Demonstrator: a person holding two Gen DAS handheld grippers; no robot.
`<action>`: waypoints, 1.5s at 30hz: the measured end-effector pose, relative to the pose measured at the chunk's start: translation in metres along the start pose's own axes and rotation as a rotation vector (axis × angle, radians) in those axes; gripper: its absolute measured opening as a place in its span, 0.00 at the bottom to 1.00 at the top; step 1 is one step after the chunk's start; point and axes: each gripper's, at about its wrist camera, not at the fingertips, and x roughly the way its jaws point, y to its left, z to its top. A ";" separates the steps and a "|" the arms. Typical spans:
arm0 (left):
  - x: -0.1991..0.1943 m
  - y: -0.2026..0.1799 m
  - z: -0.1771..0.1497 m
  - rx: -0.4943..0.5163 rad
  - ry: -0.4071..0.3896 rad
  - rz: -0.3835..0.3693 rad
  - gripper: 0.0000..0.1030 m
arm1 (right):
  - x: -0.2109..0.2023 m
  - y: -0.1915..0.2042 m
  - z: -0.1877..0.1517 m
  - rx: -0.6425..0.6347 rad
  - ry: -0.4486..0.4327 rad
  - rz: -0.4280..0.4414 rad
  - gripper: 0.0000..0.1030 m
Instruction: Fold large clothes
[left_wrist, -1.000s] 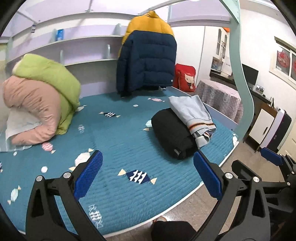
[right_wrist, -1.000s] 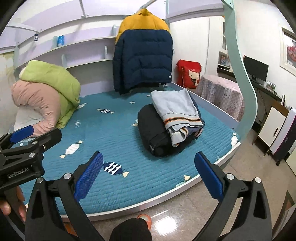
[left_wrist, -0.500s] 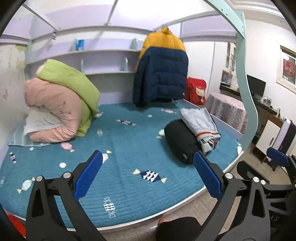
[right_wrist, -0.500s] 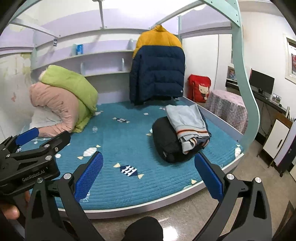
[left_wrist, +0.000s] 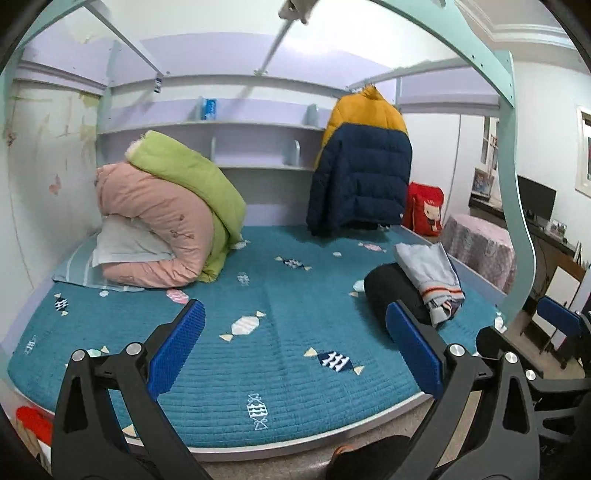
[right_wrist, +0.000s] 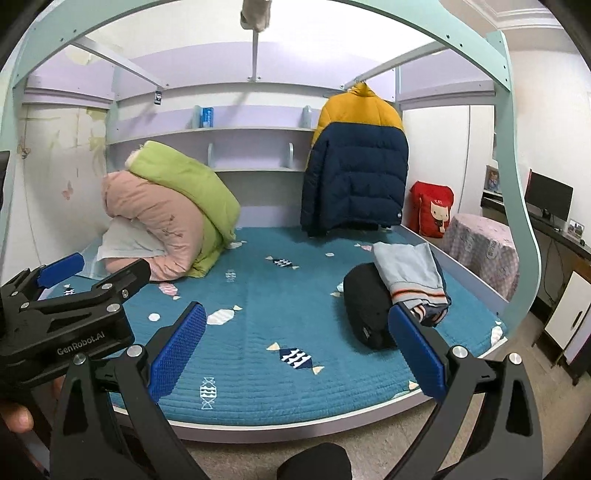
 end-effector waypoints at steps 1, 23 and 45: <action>-0.004 0.001 0.000 0.002 -0.018 0.008 0.96 | -0.001 0.000 0.000 -0.001 -0.003 0.002 0.93; -0.034 0.000 0.006 0.034 -0.084 0.070 0.96 | -0.024 0.005 0.001 0.006 -0.046 -0.025 0.93; -0.029 0.000 0.010 0.051 -0.106 0.092 0.96 | -0.019 -0.002 0.002 0.014 -0.047 -0.013 0.93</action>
